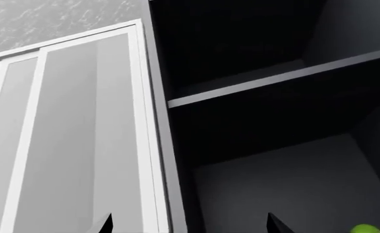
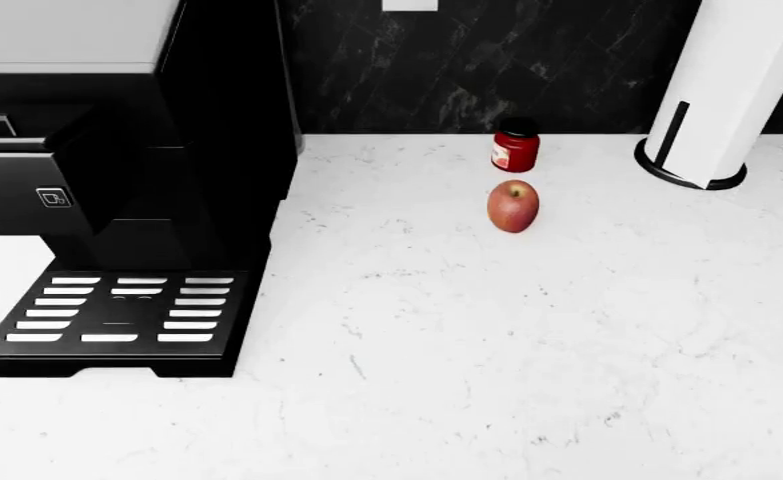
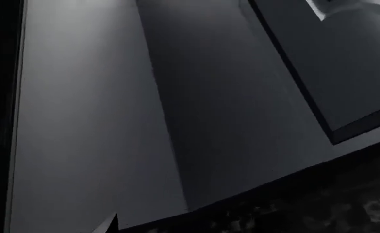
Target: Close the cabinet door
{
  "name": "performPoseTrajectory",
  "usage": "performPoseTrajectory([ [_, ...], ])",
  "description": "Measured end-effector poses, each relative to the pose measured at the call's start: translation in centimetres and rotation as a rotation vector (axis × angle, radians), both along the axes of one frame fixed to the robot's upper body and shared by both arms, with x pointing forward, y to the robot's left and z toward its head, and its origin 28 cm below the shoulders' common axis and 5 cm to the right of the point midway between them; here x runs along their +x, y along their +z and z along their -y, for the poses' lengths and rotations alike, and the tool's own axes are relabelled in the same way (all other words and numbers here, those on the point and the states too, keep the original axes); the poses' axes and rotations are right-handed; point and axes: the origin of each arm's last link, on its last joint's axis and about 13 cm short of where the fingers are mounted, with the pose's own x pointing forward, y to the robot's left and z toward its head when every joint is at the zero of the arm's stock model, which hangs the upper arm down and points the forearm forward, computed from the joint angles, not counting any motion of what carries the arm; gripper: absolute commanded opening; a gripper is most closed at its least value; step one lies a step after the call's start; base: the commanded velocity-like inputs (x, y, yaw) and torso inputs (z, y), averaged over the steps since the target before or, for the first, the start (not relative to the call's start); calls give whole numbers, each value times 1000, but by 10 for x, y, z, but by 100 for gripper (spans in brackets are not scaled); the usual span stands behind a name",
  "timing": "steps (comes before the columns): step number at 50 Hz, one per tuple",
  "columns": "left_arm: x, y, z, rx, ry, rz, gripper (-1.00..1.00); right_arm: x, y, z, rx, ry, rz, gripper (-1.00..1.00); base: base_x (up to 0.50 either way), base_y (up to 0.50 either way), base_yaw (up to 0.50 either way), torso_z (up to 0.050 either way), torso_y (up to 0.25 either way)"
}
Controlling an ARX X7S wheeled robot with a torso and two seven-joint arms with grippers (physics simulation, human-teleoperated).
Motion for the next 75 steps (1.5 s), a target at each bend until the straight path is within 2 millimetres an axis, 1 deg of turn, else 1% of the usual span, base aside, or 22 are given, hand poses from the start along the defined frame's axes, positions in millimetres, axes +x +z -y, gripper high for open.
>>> performPoseTrajectory([
  [12,0,1,-2,2,14,-2,100,-7,25,11,-125,18,41,100,0,0,0,0,0],
  [21,1,0,-4,0,20,-8,100,-7,46,19,-179,17,42,100,0,0,0,0,0],
  [25,2,-1,-5,-1,21,-11,100,-4,52,11,-218,-6,14,100,8,0,3,7,0],
  [30,2,-2,-5,-2,21,-14,100,0,55,-7,-336,19,5,100,10,0,6,9,0],
  [37,2,-4,-6,-6,22,-17,100,9,61,-27,-462,122,-2,100,4,0,4,5,0],
  [44,3,-7,-8,-11,25,-21,100,22,70,-43,-539,263,-33,100,5,0,2,4,0],
  [49,4,-10,-10,-15,26,-24,100,31,79,-50,-557,358,-64,100,2,0,1,4,0],
  [55,4,-12,-11,-21,27,-27,100,37,87,-55,-560,400,-82,100,4,0,3,3,0],
  [64,4,-13,-13,-28,29,-27,100,39,110,-51,-467,363,-10,100,0,0,0,0,0],
  [75,3,-14,-16,-36,32,-27,100,45,127,-60,-421,417,28,100,0,0,0,0,0],
])
